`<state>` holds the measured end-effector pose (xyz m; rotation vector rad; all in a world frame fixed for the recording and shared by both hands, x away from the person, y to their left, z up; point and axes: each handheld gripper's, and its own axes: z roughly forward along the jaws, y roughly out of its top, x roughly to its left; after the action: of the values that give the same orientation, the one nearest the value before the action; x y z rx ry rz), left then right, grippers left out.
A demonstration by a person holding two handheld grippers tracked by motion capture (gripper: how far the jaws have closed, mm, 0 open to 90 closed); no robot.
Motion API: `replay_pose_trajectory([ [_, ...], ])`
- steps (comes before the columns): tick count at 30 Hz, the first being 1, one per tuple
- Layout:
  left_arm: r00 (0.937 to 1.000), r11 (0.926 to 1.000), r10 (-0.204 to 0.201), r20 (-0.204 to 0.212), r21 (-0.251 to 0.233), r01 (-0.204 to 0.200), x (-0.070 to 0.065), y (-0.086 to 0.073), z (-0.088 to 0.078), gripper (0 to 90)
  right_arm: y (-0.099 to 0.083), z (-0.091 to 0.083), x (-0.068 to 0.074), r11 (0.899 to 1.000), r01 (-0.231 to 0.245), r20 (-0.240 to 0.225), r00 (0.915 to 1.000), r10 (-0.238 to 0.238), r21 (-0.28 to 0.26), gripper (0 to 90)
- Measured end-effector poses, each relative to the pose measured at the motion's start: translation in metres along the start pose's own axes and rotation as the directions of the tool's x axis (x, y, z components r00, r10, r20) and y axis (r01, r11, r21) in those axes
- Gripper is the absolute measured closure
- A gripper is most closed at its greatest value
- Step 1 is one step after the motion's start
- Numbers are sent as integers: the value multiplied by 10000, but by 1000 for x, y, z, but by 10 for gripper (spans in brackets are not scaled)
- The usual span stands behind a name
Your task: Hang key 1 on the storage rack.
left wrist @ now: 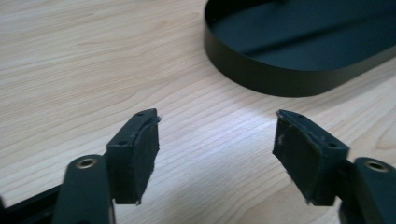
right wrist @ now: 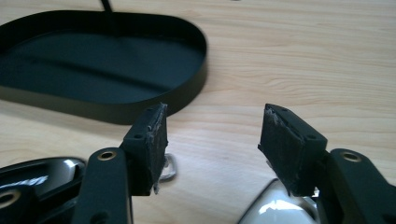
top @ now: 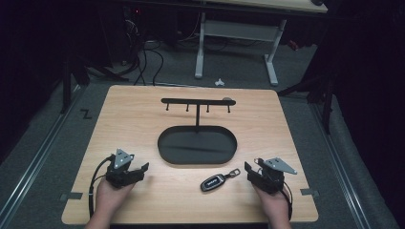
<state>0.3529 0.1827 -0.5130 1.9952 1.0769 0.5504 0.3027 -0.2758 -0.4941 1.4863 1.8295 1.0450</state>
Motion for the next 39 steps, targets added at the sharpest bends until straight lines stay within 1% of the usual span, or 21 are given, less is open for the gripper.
replay_pose_trajectory([
  [2,9999,10000,52,-107,51,-51,-2,1,3,362,-2,-1,4,10000,-7,-104,9999,7,64,394],
  [5,9998,9998,-172,-60,-105,171,-1,4,4,371,-6,-4,3,9997,109,-263,9996,-104,207,401],
  [6,9995,9992,-305,-46,-275,303,-1,6,5,372,-9,-7,0,9994,49,-405,9992,-35,335,402],
  [8,9994,9991,-340,-12,-263,340,-2,7,6,372,-10,-8,-1,9993,27,-457,9990,-10,366,402],
  [12,9994,9991,-340,89,-248,342,-5,9,10,375,-15,-10,-6,9984,88,-667,9978,-51,559,390],
  [14,9996,9995,-273,55,-172,274,-7,10,13,374,-16,-9,-6,9983,71,-676,9977,-32,572,379],
  [15,9997,9996,-229,50,-160,229,-8,10,14,373,-17,-8,-4,9982,50,-696,9976,-9,591,354],
  [18,9998,9995,-214,55,-225,216,-9,12,14,370,-18,-5,-1,9977,100,-694,9976,-54,668,326],
  [21,9986,9982,-448,266,-391,458,-9,13,10,358,-16,-1,8,9970,248,-758,9969,-192,737,286],
  [22,9986,9982,-448,266,-391,458,-9,13,10,358,-16,-1,8,9970,248,-758,9969,-192,737,286],
  [23,9989,9982,-402,258,-438,413,-10,13,9,359,-15,0,15,9966,232,-886,9959,-162,787,262],
  [24,9991,9981,-356,246,-484,368,-10,13,8,359,-15,0,15,9966,232,-886,9959,-162,787,262],
  [25,9993,9982,-290,235,-514,302,-11,14,8,358,-15,2,23,9957,504,-909,9949,-432,776,242],
  [27,9994,9982,-277,205,-520,287,-11,14,8,357,-15,5,29,9942,726,-972,9932,-647,799,226],
  [28,9995,9984,-260,188,-496,269,-11,14,8,357,-15,5,29,9942,726,-972,9932,-647,799,226],
  [32,9995,9988,-237,197,-423,245,-9,12,7,356,-14,11,40,9925,761,-1064,9921,-658,958,209],
  [35,9997,9993,-173,197,-338,180,-9,10,7,356,-12,16,49,9905,782,-1268,9899,-637,1128,193],
  [36,9997,9994,-161,191,-318,167,-10,9,7,356,-11,19,57,9888,934,-1505,9857,-754,1162,159],
  [37,9998,9995,-108,169,-307,113,-10,9,6,356,-11,21,61,9871,1093,-1572,9834,-903,1167,159],
  [38,9998,9994,-99,154,-332,104,-11,8,5,356,-11,21,61,9871,1093,-1572,9834,-903,1167,159],
  [39,9999,9993,-95,130,-355,99,-11,8,5,356,-11,24,70,9844,1318,-1480,9824,-1140,1167,161],
])
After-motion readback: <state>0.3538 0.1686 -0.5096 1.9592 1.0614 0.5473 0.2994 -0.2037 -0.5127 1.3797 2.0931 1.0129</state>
